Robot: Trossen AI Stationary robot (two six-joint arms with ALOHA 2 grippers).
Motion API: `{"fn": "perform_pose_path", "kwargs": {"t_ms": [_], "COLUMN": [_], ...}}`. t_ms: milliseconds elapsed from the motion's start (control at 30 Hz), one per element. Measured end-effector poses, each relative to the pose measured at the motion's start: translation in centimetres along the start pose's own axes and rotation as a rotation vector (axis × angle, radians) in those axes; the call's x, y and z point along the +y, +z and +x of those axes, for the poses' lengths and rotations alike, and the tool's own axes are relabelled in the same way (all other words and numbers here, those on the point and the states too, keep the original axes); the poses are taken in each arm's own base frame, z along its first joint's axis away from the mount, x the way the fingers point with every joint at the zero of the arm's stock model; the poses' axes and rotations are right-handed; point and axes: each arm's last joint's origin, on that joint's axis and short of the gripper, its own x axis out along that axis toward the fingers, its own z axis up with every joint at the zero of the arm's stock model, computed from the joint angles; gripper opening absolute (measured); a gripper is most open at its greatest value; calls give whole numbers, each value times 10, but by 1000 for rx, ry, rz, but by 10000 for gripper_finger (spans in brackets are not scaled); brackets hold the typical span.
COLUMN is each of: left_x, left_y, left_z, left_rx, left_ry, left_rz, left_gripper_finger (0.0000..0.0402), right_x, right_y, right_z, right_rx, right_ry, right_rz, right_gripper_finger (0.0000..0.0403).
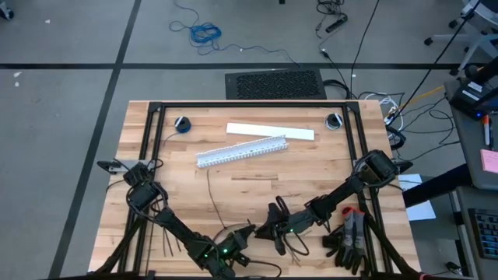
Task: Ziptie cables
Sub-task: Wrap the colored loose cables with the black zip tie
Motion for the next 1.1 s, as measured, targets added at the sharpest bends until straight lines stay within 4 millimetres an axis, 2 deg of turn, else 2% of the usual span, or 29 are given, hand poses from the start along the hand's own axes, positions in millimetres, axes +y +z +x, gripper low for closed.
{"fn": "perform_pose_path", "kwargs": {"t_ms": [233,400,567,733,867,1100], "left_x": [0,0,-1,-2,-2,-2], "left_y": [0,0,1,1,1,2], "left_z": [0,0,1,2,2,3], "left_rx": [-13,-20,-34,-33,-33,-33], "left_ry": [-7,-11,-22,-21,-20,-20], "left_rz": [-10,-34,-61,-68,-68,-68], "left_gripper_finger": [0,0,0,0,0,0], "right_x": [5,6,14,28,31,28], "right_y": [-9,-21,-19,-2,2,3], "right_z": [-2,-7,-12,-19,-21,-18], "right_rx": [57,229,229,116,63,45], "right_ry": [9,31,58,84,75,64], "right_rz": [-25,-25,-57,-190,-245,-248], "right_gripper_finger": [145,171,176,176,174,138]}}
